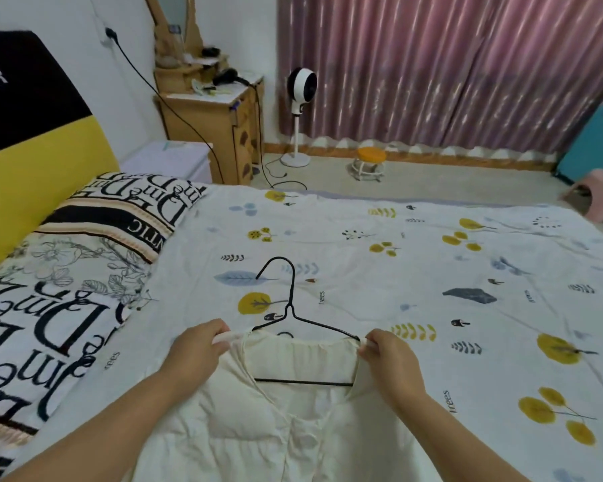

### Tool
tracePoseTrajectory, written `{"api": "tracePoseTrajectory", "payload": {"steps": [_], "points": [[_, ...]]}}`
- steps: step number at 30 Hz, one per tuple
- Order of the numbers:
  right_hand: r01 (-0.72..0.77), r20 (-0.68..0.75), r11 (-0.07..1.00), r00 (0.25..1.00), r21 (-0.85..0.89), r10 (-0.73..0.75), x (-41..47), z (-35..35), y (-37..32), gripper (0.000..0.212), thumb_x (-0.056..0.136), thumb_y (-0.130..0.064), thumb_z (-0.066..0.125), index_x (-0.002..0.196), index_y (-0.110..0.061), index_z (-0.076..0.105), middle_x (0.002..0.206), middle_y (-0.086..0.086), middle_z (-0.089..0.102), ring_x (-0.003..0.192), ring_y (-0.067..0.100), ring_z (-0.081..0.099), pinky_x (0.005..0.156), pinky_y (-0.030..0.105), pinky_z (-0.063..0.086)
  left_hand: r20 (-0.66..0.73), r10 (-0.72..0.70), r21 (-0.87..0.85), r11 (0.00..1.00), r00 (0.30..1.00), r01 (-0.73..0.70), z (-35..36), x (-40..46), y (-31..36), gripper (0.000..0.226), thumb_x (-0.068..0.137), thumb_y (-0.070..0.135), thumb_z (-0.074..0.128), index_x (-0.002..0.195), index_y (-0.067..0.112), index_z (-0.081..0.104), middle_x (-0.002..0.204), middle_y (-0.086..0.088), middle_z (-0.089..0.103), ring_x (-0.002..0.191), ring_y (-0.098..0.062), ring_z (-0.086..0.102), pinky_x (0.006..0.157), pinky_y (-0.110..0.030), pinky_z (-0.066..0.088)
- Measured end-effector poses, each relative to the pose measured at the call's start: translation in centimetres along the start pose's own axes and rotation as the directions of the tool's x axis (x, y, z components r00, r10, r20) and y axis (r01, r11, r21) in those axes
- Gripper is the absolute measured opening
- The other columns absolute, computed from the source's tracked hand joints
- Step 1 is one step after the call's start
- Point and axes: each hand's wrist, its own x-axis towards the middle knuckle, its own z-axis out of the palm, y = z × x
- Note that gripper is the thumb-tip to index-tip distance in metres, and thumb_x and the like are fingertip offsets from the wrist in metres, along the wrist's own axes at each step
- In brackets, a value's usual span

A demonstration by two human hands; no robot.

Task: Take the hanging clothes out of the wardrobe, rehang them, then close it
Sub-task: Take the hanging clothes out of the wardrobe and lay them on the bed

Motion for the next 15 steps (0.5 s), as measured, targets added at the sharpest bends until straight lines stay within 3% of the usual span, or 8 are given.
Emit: {"api": "tracePoseTrajectory", "payload": {"steps": [2,3,9,12,14,15], "points": [[0.004,0.011,0.999,1.0,-0.043,-0.004,1.3,3.0,1.5,0.017,0.091,-0.018,0.055,0.077,-0.015,0.046,0.082,0.001,0.054,0.084,0.024,0.053,0.07,0.033,0.036,-0.069,-0.019,0.038,0.999,0.997,0.022,2.7,1.6,-1.4,0.01,0.088,0.012,0.059,0.081,0.019,0.056,0.083,0.001,0.062,0.079,-0.017,0.054,0.057,-0.014,0.031],[0.001,0.021,0.998,1.0,-0.061,0.0,1.9,4.4,2.2,0.016,0.091,-0.018,0.055,0.077,-0.015,0.048,0.084,0.003,0.056,0.087,0.025,0.054,0.072,0.034,0.037,-0.1,-0.032,0.049,0.998,0.995,0.037,4.0,2.3,-2.1,0.012,0.088,0.013,0.06,0.079,0.019,0.056,0.078,0.001,0.061,0.077,-0.018,0.053,0.056,-0.018,0.031],[0.017,0.054,0.993,0.998,-0.116,-0.011,3.5,11.5,6.2,0.015,0.092,-0.014,0.048,0.079,-0.018,0.042,0.082,-0.001,0.045,0.084,0.024,0.045,0.07,0.031,0.028,-0.165,-0.083,0.076,0.992,0.983,0.096,10.8,5.1,-7.0,0.008,0.085,0.015,0.063,0.091,0.016,0.067,0.089,-0.003,0.07,0.091,-0.026,0.062,0.072,-0.029,0.04],[0.027,0.074,0.987,0.997,-0.156,-0.015,3.4,13.9,7.1,0.008,0.09,-0.014,0.041,0.091,-0.017,0.049,0.091,0.004,0.048,0.09,0.025,0.044,0.075,0.033,0.032,-0.18,-0.088,0.105,0.989,0.98,0.108,13.0,5.4,-8.3,0.025,0.087,0.011,0.06,0.111,0.013,0.063,0.103,-0.009,0.067,0.1,-0.031,0.06,0.082,-0.034,0.044],[0.045,-0.004,0.981,0.999,-0.191,-0.047,3.2,15.3,7.8,0.024,0.079,-0.001,0.057,0.102,-0.007,0.057,0.096,0.012,0.055,0.089,0.033,0.051,0.072,0.037,0.038,-0.143,-0.018,0.166,0.985,0.99,0.042,14.5,5.1,-9.0,0.036,0.09,0.017,0.054,0.126,0.012,0.054,0.118,-0.012,0.061,0.11,-0.031,0.056,0.094,-0.041,0.042],[0.073,-0.06,0.973,0.994,-0.217,-0.088,3.1,16.0,8.2,0.031,0.067,0.006,0.063,0.096,-0.004,0.06,0.089,0.014,0.057,0.079,0.035,0.055,0.064,0.036,0.039,-0.105,0.016,0.199,0.98,0.994,0.005,15.2,4.8,-9.3,0.04,0.093,0.023,0.048,0.132,0.014,0.049,0.129,-0.009,0.055,0.119,-0.029,0.051,0.1,-0.042,0.037]]}}
